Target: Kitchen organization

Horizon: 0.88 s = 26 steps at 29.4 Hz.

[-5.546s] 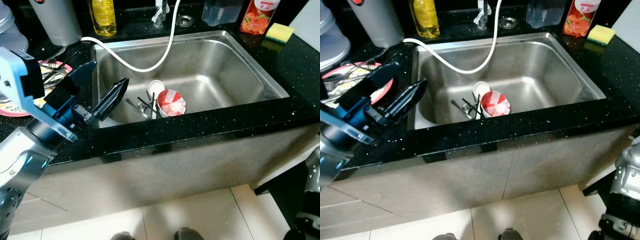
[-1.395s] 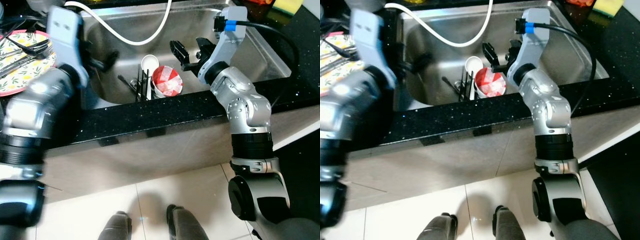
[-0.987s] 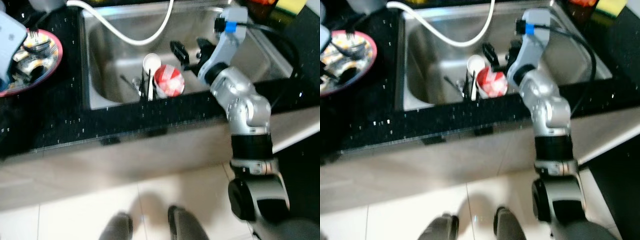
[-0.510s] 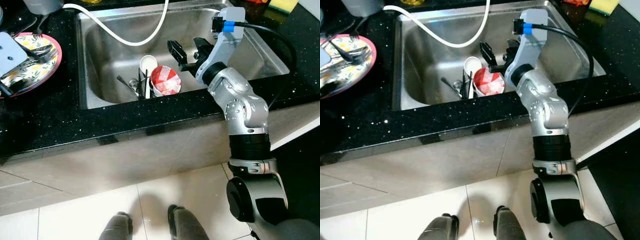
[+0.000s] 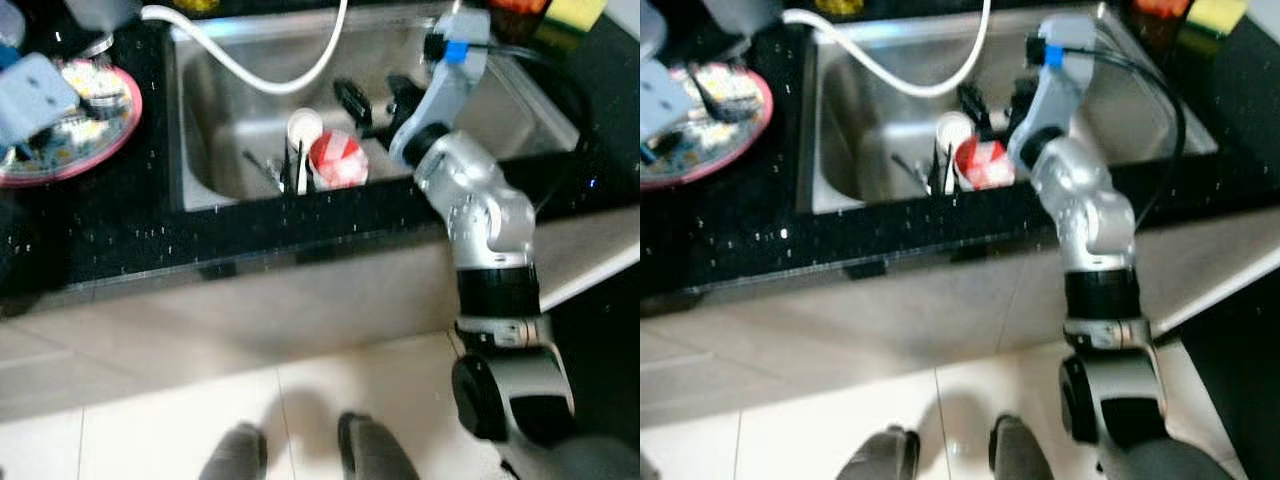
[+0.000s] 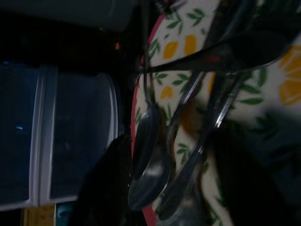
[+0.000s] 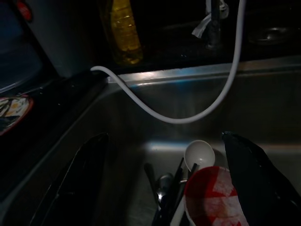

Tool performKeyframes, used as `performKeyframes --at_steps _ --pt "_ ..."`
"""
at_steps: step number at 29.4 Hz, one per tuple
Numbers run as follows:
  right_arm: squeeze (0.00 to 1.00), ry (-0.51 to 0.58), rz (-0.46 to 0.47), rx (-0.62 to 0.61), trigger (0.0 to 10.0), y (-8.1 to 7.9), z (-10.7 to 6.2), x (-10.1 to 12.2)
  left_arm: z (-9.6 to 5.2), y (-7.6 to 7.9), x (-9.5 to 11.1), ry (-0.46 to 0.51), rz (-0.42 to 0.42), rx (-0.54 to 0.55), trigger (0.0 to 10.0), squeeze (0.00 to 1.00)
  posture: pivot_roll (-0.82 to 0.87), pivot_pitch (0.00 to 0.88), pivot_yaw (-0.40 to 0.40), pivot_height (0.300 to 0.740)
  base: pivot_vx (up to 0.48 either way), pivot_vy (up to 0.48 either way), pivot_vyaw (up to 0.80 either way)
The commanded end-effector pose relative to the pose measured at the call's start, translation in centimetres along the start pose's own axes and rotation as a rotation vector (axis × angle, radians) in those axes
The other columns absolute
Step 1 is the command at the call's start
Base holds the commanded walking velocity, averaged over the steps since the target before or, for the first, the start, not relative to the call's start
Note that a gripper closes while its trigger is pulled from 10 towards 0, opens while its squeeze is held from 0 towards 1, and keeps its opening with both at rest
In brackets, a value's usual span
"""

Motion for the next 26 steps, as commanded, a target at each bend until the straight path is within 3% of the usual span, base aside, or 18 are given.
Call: performKeyframes --at_steps 1,2,3,12,21,23,24,26 --pt "0.0 0.001 -0.002 0.003 10.0 0.0 -0.2 0.2 1.5 7.2 -2.9 -0.107 0.052 -0.218 1.5 0.0 0.12 0.253 -0.007 0.74 0.0 0.0 0.0" --pt "0.0 0.001 -0.002 0.003 10.0 0.0 -0.2 0.2 1.5 7.2 -2.9 -0.107 0.052 -0.218 1.5 0.0 0.12 0.253 -0.007 0.74 0.0 0.0 0.0" --pt "0.0 0.001 -0.005 -0.004 10.0 0.1 -0.3 0.2 1.8 7.8 -2.5 -0.099 0.069 -0.237 0.0 0.0 0.12 0.26 -0.002 0.74 0.0 0.0 0.0" --pt "0.0 -0.006 -0.008 -0.05 10.0 1.1 -1.2 0.1 2.0 9.1 -3.1 -0.122 0.124 -0.335 0.0 0.0 0.1 0.264 0.023 0.74 0.0 0.0 0.0" --pt "0.0 -0.007 -0.003 -0.045 10.0 1.0 -1.0 0.1 2.0 8.3 -3.3 -0.107 0.107 -0.312 0.0 0.0 0.12 0.267 0.011 0.74 0.0 0.0 0.0" --pt "0.0 -0.008 0.002 -0.03 10.0 0.6 -0.7 0.0 2.1 7.1 -2.2 -0.055 0.081 -0.271 0.0 0.0 0.13 0.268 -0.007 0.74 0.0 0.0 0.0" --pt "0.0 -0.008 0.004 -0.023 10.0 0.5 -0.5 0.0 2.1 6.2 -1.1 -0.015 0.068 -0.232 10.0 0.0 0.13 0.268 -0.009 0.74 0.0 0.0 0.0" --pt "0.0 -0.008 0.006 -0.018 10.0 0.3 -0.5 0.1 2.2 4.8 0.6 0.045 0.06 -0.171 10.0 0.0 0.13 0.268 -0.011 0.74 0.0 0.0 0.0"
Point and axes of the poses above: a point about 5 cm out from each wrist's last joint towards the gripper, its own z axis pointing out of the wrist towards the gripper, its own x axis along the axis of the wrist's last joint, y = z × x, the point moved 5 cm from there along z, pointing out of the wrist towards the gripper, and after that the axes turned 9 degrees about -z, right-handed, at the moved point
